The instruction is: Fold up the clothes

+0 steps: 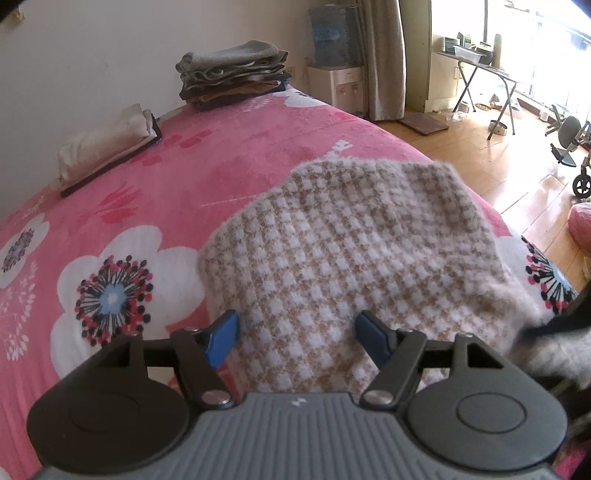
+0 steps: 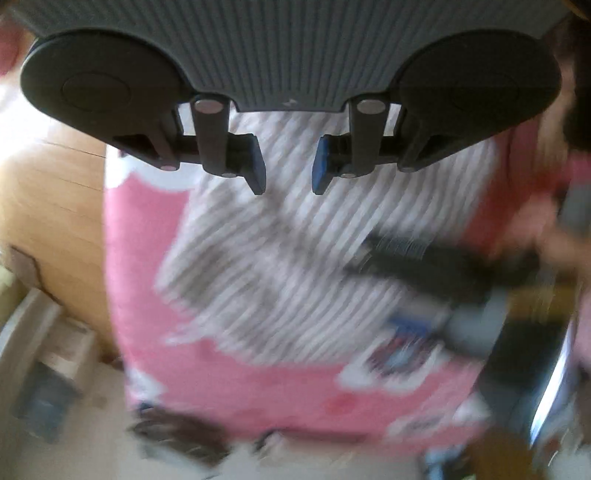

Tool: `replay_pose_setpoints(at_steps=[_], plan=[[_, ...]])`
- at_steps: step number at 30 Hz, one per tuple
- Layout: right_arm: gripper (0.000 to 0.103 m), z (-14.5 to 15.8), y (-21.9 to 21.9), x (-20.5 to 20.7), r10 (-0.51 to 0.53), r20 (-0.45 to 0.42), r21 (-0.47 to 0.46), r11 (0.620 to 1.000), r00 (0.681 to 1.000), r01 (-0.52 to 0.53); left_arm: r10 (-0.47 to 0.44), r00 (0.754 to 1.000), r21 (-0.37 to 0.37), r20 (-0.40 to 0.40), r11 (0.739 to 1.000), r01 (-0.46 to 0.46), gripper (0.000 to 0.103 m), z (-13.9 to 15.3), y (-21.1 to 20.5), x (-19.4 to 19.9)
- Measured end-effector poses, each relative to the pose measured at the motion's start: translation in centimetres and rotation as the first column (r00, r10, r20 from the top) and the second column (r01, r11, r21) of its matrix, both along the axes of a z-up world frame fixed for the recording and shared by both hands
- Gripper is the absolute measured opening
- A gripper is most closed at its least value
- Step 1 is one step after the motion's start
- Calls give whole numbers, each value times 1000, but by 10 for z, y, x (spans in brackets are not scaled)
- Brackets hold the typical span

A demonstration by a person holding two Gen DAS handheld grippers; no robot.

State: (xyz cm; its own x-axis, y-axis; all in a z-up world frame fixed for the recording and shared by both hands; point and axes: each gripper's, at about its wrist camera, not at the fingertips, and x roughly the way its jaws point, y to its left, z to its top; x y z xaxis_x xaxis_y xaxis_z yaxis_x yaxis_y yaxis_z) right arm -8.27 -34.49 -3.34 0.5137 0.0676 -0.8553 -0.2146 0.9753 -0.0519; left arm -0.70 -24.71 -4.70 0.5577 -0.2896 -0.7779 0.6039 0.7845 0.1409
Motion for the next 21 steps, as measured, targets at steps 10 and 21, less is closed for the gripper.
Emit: replay_pose_setpoints(at_steps=[10, 21], plan=[[29, 4, 34, -24, 90, -8, -52, 995, 996, -90, 16, 1000, 0, -3, 1000, -16, 73, -1, 0, -2], [29, -52, 87, -9, 163, -116, -67, 983, 980, -172, 20, 1000, -15, -16, 1000, -21, 73, 0, 5, -3]])
